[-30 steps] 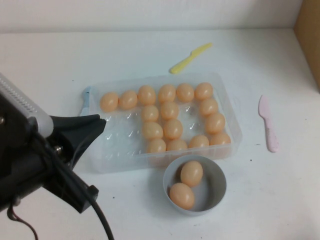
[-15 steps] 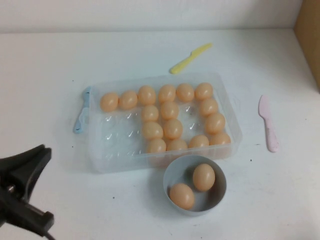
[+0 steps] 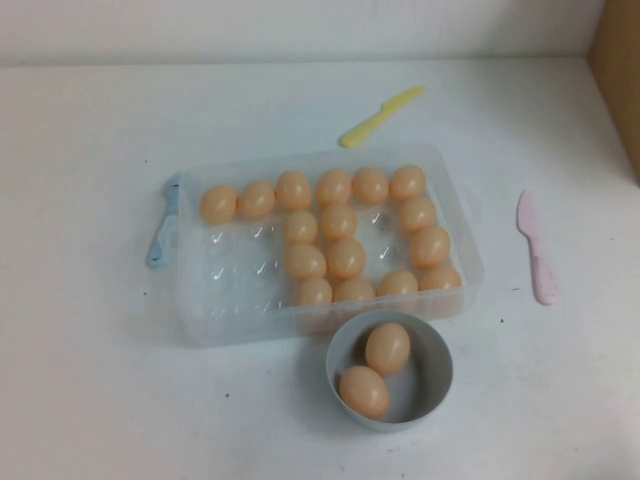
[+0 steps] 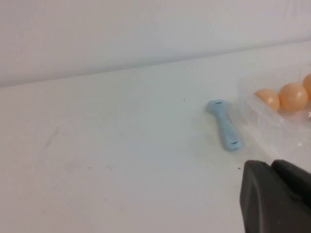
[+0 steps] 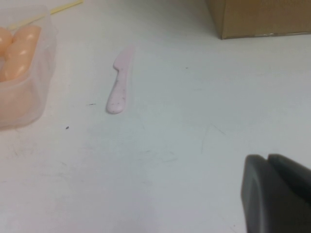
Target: Take an egg out of the egg box
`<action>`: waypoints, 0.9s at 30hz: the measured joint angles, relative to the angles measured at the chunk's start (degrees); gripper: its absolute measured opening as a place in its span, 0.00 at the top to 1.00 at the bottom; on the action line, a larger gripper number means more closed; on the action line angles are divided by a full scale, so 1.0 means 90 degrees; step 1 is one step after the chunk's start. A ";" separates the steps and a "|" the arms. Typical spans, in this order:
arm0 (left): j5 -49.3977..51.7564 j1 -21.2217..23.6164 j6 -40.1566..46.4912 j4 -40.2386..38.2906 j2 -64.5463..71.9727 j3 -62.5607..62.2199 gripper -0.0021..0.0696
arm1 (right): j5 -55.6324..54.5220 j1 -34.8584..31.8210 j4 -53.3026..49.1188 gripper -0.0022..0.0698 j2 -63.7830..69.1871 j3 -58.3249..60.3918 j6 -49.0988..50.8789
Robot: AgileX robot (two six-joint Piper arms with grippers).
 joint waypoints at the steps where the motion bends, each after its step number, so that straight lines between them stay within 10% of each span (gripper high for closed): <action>1: 0.0000 0.0085 0.0107 -0.0084 -0.0109 0.0074 0.97 | 0.0000 0.0000 0.0000 0.99 0.0000 0.0000 0.0000; 27: 0.1996 0.0307 0.1827 -0.1158 -0.0813 0.0151 0.97 | 0.0000 0.0000 0.0000 0.99 0.0000 0.0000 0.0000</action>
